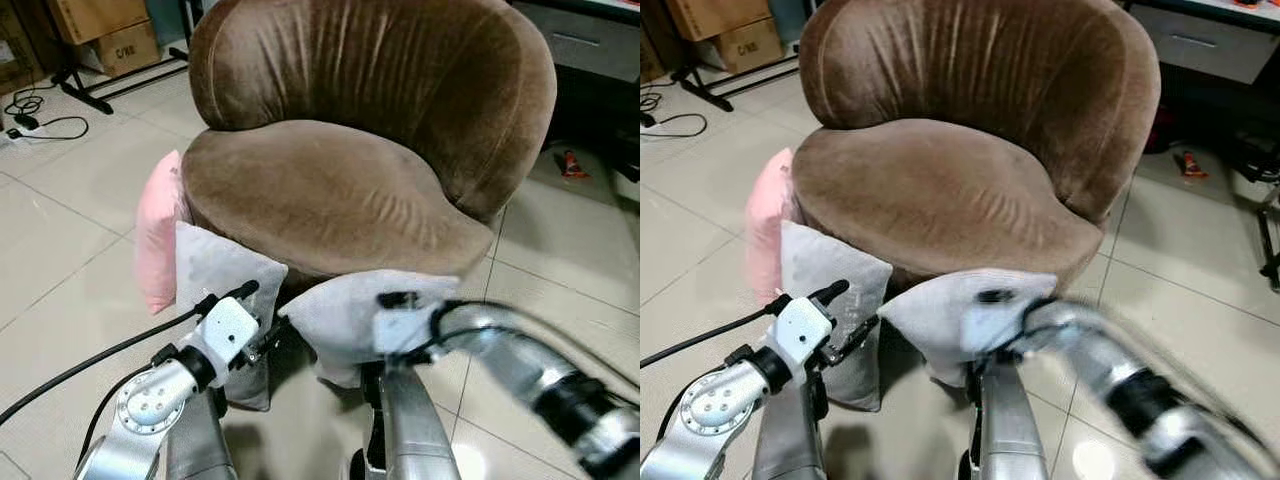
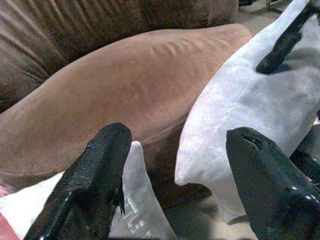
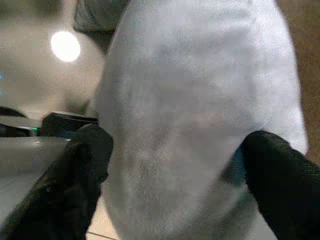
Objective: Move the pillow to the sofa from floor
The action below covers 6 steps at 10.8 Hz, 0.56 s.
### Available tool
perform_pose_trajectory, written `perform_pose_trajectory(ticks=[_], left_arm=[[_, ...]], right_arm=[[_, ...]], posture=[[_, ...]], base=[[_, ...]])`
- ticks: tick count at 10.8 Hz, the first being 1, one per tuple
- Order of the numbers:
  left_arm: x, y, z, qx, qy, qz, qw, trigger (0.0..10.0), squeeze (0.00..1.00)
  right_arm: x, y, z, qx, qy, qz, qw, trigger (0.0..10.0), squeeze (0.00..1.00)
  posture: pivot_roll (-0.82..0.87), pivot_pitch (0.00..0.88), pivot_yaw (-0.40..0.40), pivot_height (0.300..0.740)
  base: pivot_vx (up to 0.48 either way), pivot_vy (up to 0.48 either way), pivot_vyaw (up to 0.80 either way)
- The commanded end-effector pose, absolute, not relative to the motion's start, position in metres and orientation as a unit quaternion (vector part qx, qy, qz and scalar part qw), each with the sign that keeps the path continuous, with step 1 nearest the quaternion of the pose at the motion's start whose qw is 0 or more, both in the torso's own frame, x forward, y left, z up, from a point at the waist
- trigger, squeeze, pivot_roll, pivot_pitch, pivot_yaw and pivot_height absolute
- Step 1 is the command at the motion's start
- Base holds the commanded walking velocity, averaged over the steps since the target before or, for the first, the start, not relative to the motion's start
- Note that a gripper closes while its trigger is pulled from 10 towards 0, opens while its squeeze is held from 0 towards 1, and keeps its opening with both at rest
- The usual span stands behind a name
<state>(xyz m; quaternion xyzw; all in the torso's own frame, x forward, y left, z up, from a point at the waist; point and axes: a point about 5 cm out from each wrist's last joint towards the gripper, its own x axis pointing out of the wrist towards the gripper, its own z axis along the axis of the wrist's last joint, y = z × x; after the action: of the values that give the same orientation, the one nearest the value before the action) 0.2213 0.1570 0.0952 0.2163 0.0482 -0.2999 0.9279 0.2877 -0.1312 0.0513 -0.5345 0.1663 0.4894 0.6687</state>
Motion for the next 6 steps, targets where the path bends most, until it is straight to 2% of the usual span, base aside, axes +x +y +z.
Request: perform_pose_trajectory(ticks=[1,3,4,6], left_arm=[[0.22,0.153,0.094,0.211,0.053,-0.315,0.924,10.0,0.0],[0.21,0.15,0.087,0.196,0.085,-0.357,0.909,10.0,0.0],[0.208,0.149,0.086,0.193,0.092,-0.365,0.906,10.0,0.0],[0.203,0.149,0.083,0.182,0.111,-0.383,0.899,10.0,0.0]], right_arm=[[0.292,-0.13,0.045,-0.56,0.161,0.468,0.664,10.0,0.0],[0.308,-0.115,0.044,-0.569,0.128,0.387,0.714,10.0,0.0],[0.314,-0.113,0.046,-0.577,0.118,0.361,0.723,10.0,0.0],[0.321,-0.108,0.044,-0.61,0.097,0.335,0.712,10.0,0.0]], posture=[[0.0,0.0,-0.068,0.508],[0.0,0.0,-0.074,0.508],[0.01,0.0,-0.076,0.508],[0.01,0.0,-0.079,0.508]], base=[[0.0,0.0,0.0],[0.0,0.0,0.0],[0.0,0.0,0.0],[0.0,0.0,0.0]])
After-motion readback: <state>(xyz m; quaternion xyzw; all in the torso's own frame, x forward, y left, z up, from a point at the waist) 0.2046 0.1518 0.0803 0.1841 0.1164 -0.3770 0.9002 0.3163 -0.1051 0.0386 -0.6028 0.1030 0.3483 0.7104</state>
